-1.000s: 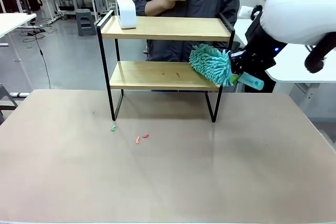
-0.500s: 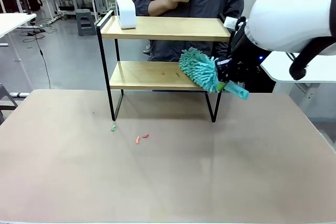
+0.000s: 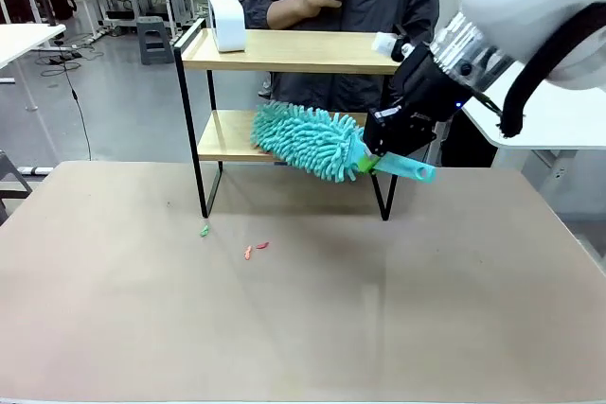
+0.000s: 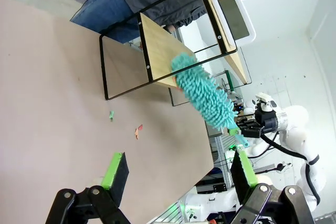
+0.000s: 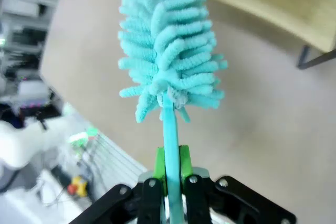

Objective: Clean the shelf.
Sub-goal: Clean the remaining tier of the Shelf with the Duster once objects are removed.

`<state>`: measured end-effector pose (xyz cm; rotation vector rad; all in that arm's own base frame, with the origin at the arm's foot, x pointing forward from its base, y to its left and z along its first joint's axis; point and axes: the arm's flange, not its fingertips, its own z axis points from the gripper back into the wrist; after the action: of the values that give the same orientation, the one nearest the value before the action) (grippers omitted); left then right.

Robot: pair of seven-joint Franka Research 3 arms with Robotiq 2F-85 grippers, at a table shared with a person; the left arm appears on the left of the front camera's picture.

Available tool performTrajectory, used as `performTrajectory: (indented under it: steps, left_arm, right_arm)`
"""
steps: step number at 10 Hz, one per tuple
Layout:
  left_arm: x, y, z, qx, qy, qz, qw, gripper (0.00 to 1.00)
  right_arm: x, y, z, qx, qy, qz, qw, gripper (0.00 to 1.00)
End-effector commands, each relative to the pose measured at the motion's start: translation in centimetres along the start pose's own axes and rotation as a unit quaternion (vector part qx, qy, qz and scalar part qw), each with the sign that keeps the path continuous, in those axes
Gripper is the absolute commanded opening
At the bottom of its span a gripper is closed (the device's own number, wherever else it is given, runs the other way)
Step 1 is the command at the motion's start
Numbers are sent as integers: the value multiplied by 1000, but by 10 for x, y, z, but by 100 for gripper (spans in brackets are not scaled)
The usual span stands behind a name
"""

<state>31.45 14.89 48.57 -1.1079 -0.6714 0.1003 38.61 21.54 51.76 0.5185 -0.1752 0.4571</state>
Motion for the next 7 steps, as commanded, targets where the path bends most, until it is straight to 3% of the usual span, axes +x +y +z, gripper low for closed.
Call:
performTrajectory:
  steps: [1,4,7]
  left_arm:
    - [0,-1,-1,-11,-8,-10,1000,100]
    - [0,-1,-1,-11,-8,-10,1000,100]
    - [0,-1,-1,-11,-8,-10,1000,100]
  right_arm:
    - [-5,-20,19,73,80,97,989,12]
    - [-25,-50,49,212,67,142,965,12]
    - [-57,-69,79,275,61,153,947,12]
